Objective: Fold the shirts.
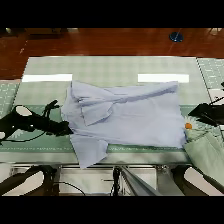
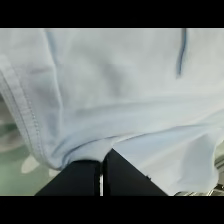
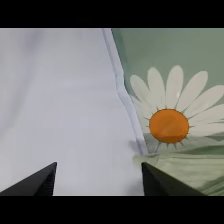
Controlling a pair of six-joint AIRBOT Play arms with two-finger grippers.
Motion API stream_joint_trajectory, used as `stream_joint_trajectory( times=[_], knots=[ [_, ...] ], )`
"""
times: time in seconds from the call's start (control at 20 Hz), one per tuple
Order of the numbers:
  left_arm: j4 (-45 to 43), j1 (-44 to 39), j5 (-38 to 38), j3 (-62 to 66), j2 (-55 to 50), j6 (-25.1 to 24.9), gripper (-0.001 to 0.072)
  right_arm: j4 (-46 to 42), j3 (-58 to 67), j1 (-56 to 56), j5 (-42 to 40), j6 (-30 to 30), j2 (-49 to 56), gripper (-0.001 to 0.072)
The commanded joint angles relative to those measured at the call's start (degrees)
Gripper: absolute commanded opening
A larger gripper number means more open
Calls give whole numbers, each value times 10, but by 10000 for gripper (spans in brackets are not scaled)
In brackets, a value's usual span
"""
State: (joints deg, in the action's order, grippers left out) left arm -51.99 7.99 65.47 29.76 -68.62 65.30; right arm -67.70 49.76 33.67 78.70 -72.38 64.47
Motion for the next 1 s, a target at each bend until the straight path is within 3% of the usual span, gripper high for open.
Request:
stream_joint_trajectory(
  times=[0.0, 0.4, 0.65, 0.95],
  knots=[
    [19, 0, 21, 21, 3, -2, 32, 16, -2, 3, 27, 18, 40, 579],
    [19, 0, 22, 24, 3, -3, 32, 32, -29, 1, -2, 57, 118, 579],
    [19, 0, 27, 24, 3, -3, 32, 48, -28, 1, -80, 56, 123, 545],
    [19, 0, 27, 24, 3, -3, 32, 63, -28, 1, -104, 56, 123, 545]
  ],
)
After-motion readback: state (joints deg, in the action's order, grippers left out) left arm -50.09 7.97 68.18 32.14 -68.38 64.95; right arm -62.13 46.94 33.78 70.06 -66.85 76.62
